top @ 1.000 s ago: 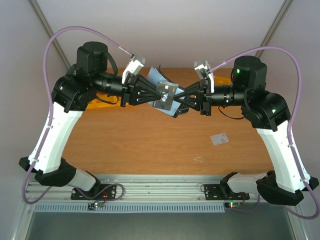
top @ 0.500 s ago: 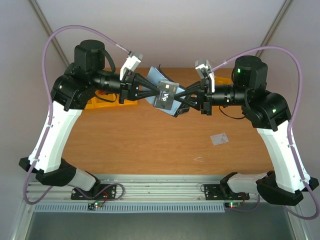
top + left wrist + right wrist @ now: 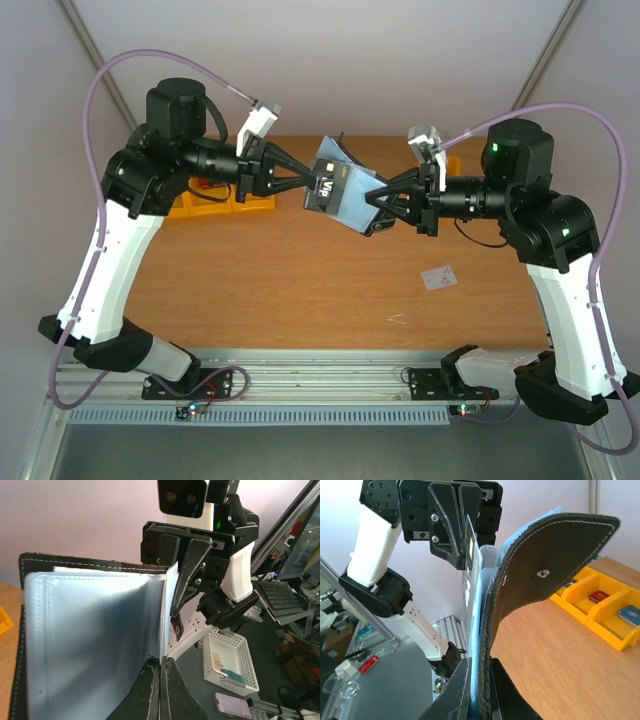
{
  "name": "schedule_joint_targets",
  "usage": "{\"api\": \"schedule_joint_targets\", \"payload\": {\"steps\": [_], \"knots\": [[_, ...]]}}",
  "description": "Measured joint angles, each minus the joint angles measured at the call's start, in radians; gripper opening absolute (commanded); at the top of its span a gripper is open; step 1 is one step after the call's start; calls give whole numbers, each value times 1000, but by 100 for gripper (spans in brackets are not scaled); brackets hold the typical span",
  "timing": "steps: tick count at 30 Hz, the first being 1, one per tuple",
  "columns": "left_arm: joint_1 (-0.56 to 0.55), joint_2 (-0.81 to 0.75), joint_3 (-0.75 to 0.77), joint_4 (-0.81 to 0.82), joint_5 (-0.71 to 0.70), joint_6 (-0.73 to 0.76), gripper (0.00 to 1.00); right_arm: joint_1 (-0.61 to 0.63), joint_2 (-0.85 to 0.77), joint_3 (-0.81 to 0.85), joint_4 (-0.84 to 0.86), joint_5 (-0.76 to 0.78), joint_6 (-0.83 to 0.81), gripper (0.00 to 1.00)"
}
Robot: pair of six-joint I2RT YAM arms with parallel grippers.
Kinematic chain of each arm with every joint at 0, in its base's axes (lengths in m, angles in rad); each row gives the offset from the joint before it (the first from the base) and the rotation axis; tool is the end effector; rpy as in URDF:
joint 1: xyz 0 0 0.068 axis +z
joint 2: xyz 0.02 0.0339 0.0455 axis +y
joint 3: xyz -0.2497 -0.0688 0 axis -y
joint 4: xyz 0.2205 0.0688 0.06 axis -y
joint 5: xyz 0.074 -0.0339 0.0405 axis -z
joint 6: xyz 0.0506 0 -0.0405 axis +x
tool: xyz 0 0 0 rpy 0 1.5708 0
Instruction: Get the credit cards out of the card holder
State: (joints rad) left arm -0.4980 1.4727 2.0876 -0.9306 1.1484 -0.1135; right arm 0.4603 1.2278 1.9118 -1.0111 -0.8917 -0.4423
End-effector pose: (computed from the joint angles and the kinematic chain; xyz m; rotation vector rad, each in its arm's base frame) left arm 0.1810 -0.1509 0.5088 1.1541 1.5795 -1.4792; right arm 0.1341 0.1104 0.5005 -1.3074 1.3182 0.8508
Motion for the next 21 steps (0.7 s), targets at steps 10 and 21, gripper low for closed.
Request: {"api": "schedule_joint_targets", "payload": {"steps": [10,21], "knots": [[75,-17,-23,-62,-216,70,0,-92,-30,-34,-86,149,-1,1],[203,-36,-162,-178,-527,190,0,-109,234,-347,-138,205,112,1]]}}
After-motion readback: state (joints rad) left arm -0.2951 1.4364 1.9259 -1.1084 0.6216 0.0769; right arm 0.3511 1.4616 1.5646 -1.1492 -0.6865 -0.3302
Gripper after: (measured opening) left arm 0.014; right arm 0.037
